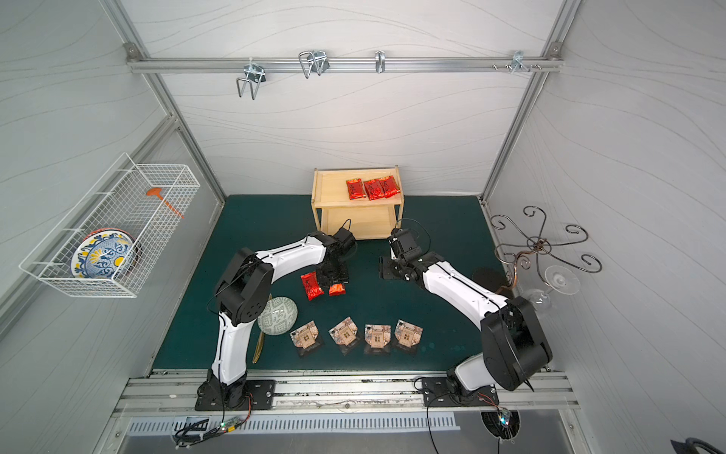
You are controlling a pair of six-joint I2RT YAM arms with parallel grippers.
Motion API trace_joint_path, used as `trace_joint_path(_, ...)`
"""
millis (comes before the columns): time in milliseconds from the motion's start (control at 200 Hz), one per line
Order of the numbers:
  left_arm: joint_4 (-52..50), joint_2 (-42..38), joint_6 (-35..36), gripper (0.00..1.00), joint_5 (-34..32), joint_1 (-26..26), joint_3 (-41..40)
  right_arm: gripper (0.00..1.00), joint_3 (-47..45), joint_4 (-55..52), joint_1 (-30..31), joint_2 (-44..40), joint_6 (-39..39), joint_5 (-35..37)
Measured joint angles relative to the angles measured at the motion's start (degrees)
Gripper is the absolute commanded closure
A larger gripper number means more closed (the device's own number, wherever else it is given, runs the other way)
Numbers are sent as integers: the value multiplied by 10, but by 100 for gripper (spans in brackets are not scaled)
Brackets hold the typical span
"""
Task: Place the tea bags on the shelf by color
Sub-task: Pick up the tea bag from the center of the board.
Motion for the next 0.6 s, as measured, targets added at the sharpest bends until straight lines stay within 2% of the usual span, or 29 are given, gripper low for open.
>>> trace_joint_path(255, -3, -14, 9, 50, -13, 0, 0, 33, 0, 0, -4, 0, 0, 6)
trace_joint_path(595, -23, -103, 36, 51, -49, 1, 33, 33, 0, 0, -11, -8, 0, 17)
